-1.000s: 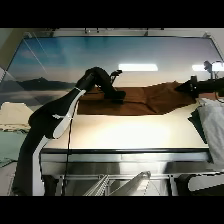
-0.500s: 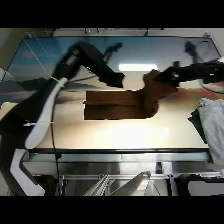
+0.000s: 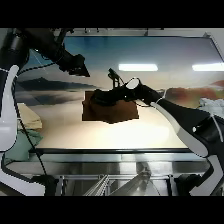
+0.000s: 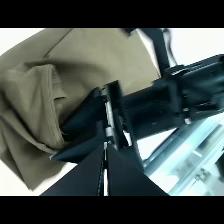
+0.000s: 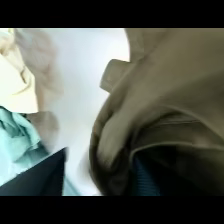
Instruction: Fold the shirts.
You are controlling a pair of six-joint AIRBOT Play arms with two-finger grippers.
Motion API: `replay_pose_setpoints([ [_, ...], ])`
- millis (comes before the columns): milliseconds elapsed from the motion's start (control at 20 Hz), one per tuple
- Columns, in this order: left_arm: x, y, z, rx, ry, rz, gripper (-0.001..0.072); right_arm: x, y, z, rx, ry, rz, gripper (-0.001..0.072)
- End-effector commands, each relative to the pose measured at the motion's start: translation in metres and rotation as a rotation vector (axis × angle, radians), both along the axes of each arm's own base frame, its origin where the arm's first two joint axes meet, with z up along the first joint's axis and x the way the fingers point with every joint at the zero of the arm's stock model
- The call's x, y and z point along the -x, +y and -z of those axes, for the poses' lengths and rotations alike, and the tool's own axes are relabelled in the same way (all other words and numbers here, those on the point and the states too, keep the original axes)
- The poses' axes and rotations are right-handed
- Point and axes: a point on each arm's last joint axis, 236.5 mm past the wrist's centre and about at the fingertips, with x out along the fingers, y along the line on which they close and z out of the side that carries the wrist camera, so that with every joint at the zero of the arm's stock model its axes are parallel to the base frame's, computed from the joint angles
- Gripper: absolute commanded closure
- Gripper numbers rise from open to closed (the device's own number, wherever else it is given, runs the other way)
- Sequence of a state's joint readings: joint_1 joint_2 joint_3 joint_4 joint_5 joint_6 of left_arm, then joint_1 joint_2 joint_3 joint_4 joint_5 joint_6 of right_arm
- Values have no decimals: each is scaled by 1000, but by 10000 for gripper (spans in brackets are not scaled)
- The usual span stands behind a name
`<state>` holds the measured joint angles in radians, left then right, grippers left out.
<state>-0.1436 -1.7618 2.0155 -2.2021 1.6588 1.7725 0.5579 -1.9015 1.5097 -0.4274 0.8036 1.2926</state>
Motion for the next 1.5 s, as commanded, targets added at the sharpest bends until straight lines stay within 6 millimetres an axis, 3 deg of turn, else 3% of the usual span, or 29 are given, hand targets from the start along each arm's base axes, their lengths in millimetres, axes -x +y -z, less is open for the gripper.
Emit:
replay_pose_setpoints([
  [0,5,17,-8,-7,12,-10,680,0,-2,-24,-26,-56,-64,281],
  [100,8,22,-22,-6,-34,3,681,-14,-44,-78,-61,-101,-61,281],
  [200,10,30,-38,-4,-74,-8,681,-24,-100,-129,-46,-182,-51,281],
  [300,11,42,-49,-5,-98,-31,681,-27,-157,-163,14,-233,-12,281],
  [350,13,48,-53,-7,-100,-40,680,-31,-188,-164,84,-232,26,280],
  [450,17,60,-56,-14,-89,-52,681,-38,-263,-135,287,-170,125,265],
  [500,21,63,-55,-19,-73,-47,680,-37,-289,-114,354,-117,158,175],
  [550,24,64,-53,-23,-57,-39,681,-33,-307,-91,386,-65,183,91],
  [600,28,63,-50,-21,-46,-41,681,-27,-316,-63,391,-11,201,73],
  [700,36,61,-37,-14,-10,-56,681,-16,-321,-8,399,73,216,73],
  [850,52,58,-21,13,45,-74,680,1,-294,45,305,196,156,73],
  [1050,68,66,-25,13,52,-98,681,20,-238,80,197,304,64,75],
  [1250,72,77,-45,15,-5,-130,681,24,-192,82,117,297,31,101],
  [1300,73,80,-49,15,-16,-138,681,21,-187,81,113,283,34,162],
  [1350,73,83,-52,15,-26,-147,680,19,-182,79,114,267,29,319],
  [1400,74,83,-55,15,-36,-150,681,17,-180,76,110,251,16,615],
  [1450,74,84,-57,13,-45,-152,681,16,-179,72,108,243,8,693],
])
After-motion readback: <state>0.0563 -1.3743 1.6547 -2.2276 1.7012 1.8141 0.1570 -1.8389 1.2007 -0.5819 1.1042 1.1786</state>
